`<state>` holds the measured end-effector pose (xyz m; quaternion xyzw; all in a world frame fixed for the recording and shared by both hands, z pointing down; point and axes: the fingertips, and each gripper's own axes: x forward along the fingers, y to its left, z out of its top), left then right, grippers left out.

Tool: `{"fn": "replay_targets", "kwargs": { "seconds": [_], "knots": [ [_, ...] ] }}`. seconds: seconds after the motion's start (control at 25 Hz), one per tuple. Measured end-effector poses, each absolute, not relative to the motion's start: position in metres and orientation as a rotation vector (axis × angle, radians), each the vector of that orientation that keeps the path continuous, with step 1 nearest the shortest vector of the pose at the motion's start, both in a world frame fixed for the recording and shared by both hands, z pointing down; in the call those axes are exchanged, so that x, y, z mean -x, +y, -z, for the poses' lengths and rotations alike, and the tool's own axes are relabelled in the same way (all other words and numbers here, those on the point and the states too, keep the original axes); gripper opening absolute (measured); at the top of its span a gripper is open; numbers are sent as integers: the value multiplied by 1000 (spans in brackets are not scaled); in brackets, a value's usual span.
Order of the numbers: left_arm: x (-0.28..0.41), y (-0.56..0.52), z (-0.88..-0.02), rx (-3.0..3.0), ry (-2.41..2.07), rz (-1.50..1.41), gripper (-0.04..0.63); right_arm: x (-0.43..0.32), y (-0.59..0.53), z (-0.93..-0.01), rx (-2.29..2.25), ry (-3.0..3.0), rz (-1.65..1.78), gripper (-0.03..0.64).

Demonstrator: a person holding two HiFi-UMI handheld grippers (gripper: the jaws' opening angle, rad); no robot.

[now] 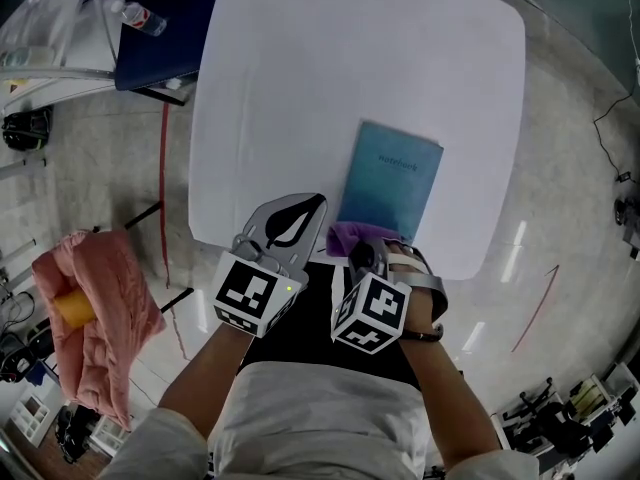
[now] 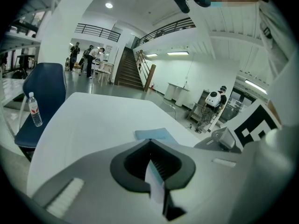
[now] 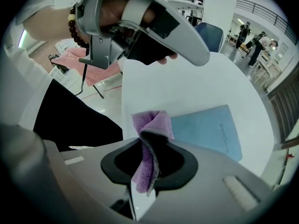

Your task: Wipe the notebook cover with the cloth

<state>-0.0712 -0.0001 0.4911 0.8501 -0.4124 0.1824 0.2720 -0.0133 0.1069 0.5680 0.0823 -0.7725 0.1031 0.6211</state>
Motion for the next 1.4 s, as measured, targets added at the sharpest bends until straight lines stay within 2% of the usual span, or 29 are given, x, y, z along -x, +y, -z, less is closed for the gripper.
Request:
{"fn": "replay_targets", "kwargs": {
  "seconds": [0.52,0.88,1.4],
  "knots": [
    [74,0,-491,-2282,-1116,-500,0,10,101,-560,-207,-1819,-246,101],
    [75,-2,-484,-2293,-1117,-520,0,-2,67,-538,-412,-1970,-379,101],
    [54,-27,-430,-2376,-1126,-506,1,-26,1,-456,-663,-2166,-429,101]
  ]
}}
